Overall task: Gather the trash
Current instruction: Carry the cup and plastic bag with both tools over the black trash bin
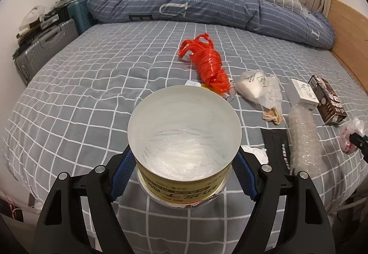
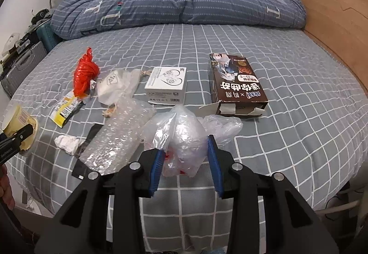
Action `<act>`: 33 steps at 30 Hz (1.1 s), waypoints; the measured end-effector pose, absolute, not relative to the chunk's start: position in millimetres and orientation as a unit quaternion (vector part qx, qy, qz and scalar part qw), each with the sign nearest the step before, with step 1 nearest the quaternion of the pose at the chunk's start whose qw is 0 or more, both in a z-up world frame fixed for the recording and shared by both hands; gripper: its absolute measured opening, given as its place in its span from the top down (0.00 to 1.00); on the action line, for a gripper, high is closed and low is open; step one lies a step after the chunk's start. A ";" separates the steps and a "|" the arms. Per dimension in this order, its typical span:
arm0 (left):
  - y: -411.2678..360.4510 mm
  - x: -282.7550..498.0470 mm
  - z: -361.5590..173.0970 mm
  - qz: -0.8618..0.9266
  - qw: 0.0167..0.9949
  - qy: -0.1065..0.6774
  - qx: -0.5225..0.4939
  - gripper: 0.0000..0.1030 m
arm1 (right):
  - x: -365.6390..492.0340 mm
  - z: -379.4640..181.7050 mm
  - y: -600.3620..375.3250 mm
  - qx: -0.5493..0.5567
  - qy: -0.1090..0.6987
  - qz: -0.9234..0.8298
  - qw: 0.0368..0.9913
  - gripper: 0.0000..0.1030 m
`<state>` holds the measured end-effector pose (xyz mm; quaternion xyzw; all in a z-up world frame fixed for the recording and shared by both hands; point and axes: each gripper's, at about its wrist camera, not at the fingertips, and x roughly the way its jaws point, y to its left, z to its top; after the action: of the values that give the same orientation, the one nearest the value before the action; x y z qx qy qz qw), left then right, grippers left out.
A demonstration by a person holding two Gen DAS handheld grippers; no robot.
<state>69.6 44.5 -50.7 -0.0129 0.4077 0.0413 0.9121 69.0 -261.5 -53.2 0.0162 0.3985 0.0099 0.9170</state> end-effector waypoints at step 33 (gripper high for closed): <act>21.9 -25.1 -45.2 0.001 0.913 0.406 -0.025 0.26 | -23.6 -30.5 -211.1 0.004 0.368 0.037 0.929 0.66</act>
<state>-25.1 21.9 -45.2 -0.0247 0.4061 0.0007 0.9135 -23.6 -211.1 -30.5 0.0043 0.3675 0.0370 0.9293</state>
